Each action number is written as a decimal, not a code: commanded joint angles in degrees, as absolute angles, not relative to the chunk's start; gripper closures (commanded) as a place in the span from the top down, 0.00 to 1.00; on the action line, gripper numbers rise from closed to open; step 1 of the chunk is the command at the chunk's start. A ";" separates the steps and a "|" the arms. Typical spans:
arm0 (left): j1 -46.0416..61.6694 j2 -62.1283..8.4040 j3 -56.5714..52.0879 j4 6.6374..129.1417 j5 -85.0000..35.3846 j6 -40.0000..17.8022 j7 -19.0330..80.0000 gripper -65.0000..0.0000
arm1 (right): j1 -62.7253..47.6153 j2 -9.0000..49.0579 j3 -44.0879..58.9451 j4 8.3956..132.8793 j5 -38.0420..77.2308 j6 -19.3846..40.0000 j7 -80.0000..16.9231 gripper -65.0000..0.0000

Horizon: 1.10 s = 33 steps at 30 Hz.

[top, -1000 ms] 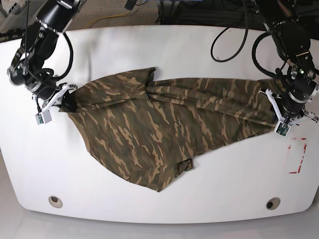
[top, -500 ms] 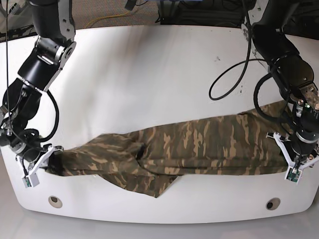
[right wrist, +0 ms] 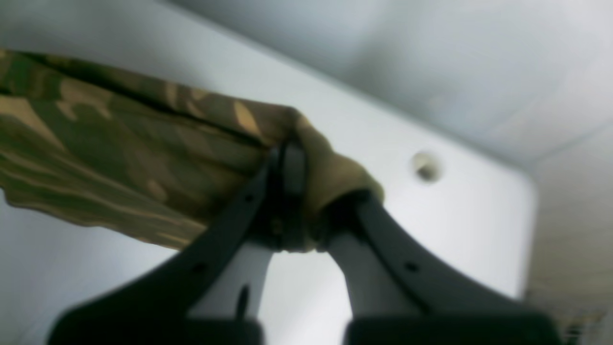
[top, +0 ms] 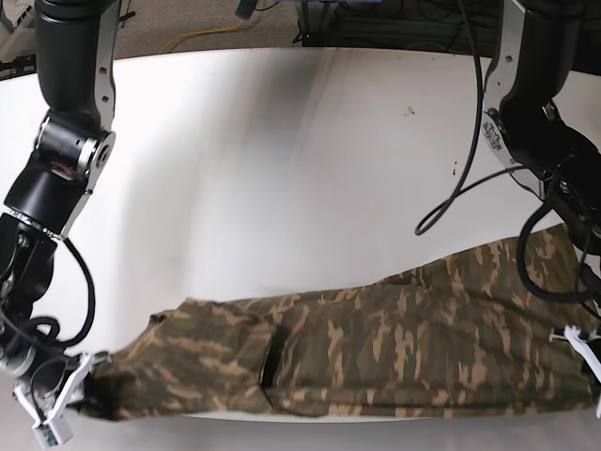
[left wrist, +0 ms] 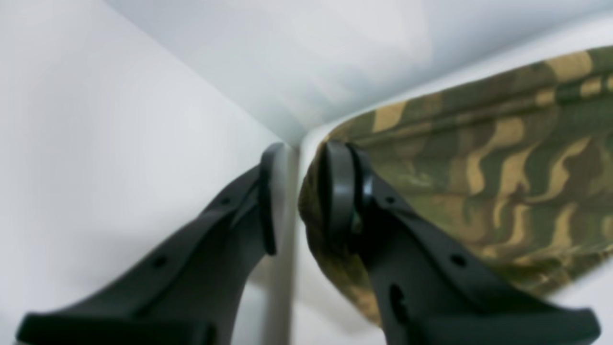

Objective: Fold the T-shirt properly
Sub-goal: 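Lift the shirt with both grippers and drag it across the table, then release the left gripper and move it to grasp the shirt's hem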

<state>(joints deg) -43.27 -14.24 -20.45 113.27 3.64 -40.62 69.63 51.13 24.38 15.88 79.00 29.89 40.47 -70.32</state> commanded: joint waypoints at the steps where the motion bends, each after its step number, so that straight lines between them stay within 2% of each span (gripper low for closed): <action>1: -48.48 -16.48 -19.56 112.84 4.88 -40.00 68.62 0.18 | 57.10 25.89 13.49 79.16 29.05 40.00 -68.79 0.00; 6: -55.78 -18.07 -17.27 111.52 4.88 -40.00 68.62 0.18 | 64.57 27.38 10.07 77.05 29.49 40.00 -68.79 0.00; 11: -55.25 -18.77 -17.19 111.52 4.44 -40.00 68.62 0.18 | 63.96 27.91 9.63 77.23 29.58 40.00 -68.79 0.00; 18: -44.70 -18.51 -17.19 114.68 4.26 -40.00 68.62 0.17 | 50.59 29.05 15.78 79.87 31.78 40.00 -68.88 0.00; 21: -38.90 -17.89 -17.19 114.77 4.18 -40.00 68.62 0.06 | 44.53 28.79 17.80 82.24 32.40 40.00 -68.88 0.00; 23: -36.09 -16.57 -17.45 114.77 4.18 -40.00 68.62 0.03 | 41.19 28.70 18.95 83.65 32.40 40.00 -68.88 0.00; 30: -22.55 -14.11 -18.51 114.86 4.18 -40.00 67.30 0.02 | 27.38 25.36 25.45 89.45 32.48 40.00 -68.88 0.00; 33: -17.27 -10.15 -21.14 114.86 4.26 -40.00 64.31 0.03 | 22.64 24.22 26.15 91.65 32.48 40.00 -68.88 0.00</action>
<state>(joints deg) -17.41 -11.40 -20.10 113.99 4.16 -40.32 66.46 21.78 23.77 25.58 88.99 31.20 40.07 -70.85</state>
